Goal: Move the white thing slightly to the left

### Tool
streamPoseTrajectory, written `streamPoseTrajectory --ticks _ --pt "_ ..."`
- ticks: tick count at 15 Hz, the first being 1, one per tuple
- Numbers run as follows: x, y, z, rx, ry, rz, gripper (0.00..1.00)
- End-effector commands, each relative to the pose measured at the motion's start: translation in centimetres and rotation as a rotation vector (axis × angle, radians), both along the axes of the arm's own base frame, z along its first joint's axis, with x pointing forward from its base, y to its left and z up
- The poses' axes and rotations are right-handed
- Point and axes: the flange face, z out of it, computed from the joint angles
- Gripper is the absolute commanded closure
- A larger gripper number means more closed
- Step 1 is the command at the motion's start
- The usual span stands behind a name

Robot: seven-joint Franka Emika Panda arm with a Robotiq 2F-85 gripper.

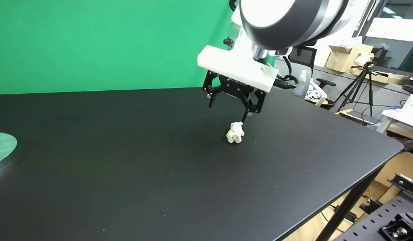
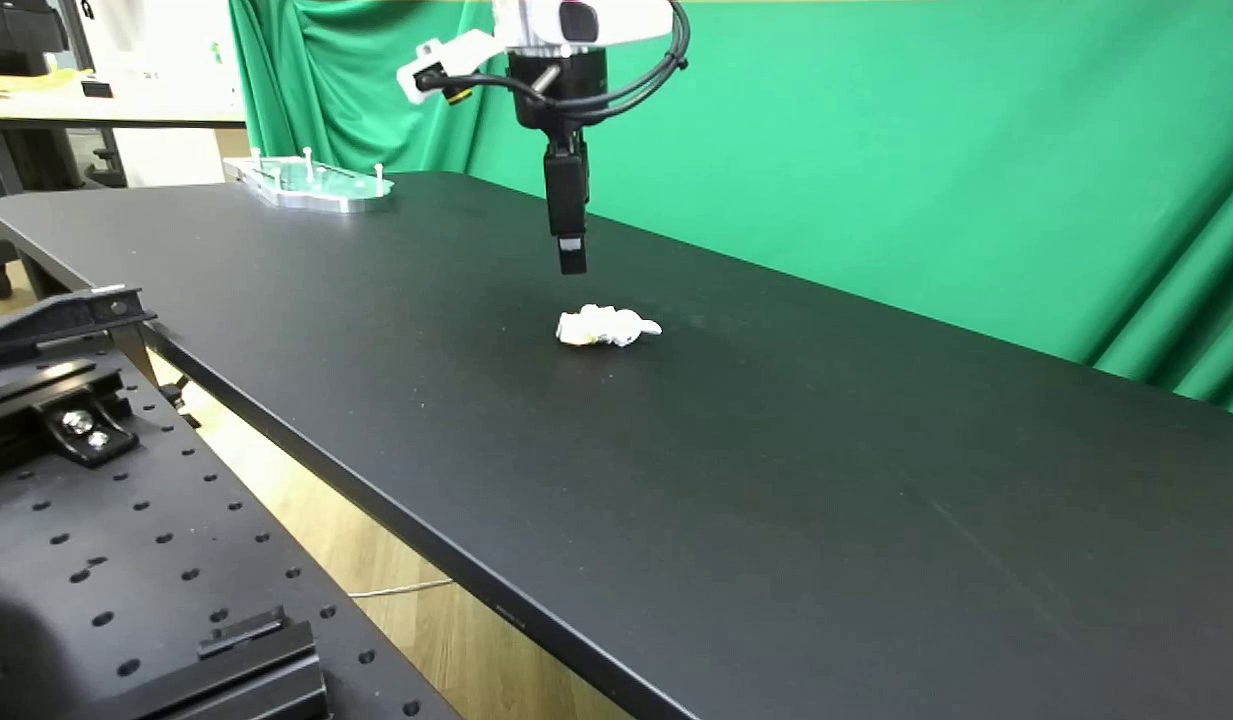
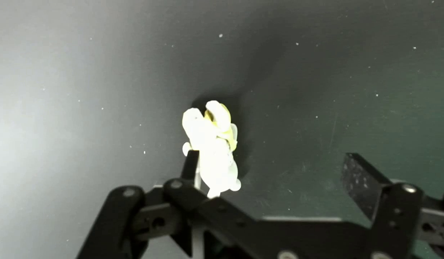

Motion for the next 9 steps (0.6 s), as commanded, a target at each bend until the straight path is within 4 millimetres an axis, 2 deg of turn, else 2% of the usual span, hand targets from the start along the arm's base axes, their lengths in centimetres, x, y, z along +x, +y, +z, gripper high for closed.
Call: streamPoseTrajectory --ticks 1,9 --pt "0.0 0.0 0.0 0.000 0.000 -0.002 0.00" --pt "0.8 -1.9 -0.4 0.020 0.028 0.028 0.00"
